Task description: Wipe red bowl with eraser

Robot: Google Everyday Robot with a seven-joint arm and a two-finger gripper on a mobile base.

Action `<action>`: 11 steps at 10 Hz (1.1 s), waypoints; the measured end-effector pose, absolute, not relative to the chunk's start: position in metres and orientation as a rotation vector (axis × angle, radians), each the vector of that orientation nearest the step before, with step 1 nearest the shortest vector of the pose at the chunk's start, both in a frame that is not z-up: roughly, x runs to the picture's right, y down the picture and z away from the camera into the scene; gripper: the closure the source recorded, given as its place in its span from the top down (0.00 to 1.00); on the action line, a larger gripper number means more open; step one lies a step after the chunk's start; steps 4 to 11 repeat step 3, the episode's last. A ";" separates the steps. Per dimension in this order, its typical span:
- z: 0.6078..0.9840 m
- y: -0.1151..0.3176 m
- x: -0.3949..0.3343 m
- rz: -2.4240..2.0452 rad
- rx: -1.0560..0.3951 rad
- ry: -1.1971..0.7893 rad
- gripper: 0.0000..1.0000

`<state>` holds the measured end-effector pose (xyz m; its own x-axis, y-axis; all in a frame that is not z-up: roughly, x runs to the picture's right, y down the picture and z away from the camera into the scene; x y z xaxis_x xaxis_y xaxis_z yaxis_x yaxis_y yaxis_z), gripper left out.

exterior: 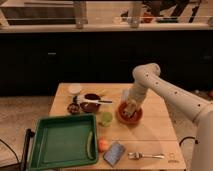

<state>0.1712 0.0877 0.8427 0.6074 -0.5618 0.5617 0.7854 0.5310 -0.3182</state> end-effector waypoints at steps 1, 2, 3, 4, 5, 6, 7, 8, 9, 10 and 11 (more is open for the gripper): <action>0.842 0.088 0.171 -0.833 -0.589 -0.422 0.00; 0.841 0.089 0.171 -0.833 -0.589 -0.423 0.00; 0.840 0.089 0.171 -0.833 -0.589 -0.424 0.00; 0.840 0.089 0.171 -0.833 -0.589 -0.424 0.00; 0.840 0.089 0.171 -0.833 -0.589 -0.424 0.00; 0.840 0.089 0.171 -0.833 -0.589 -0.424 0.00; 0.840 0.089 0.171 -0.833 -0.589 -0.424 0.00; 0.840 0.089 0.171 -0.833 -0.589 -0.424 0.00; 0.840 0.089 0.171 -0.833 -0.589 -0.424 0.00; 0.840 0.089 0.171 -0.833 -0.589 -0.424 0.00; 0.840 0.089 0.171 -0.833 -0.589 -0.424 0.00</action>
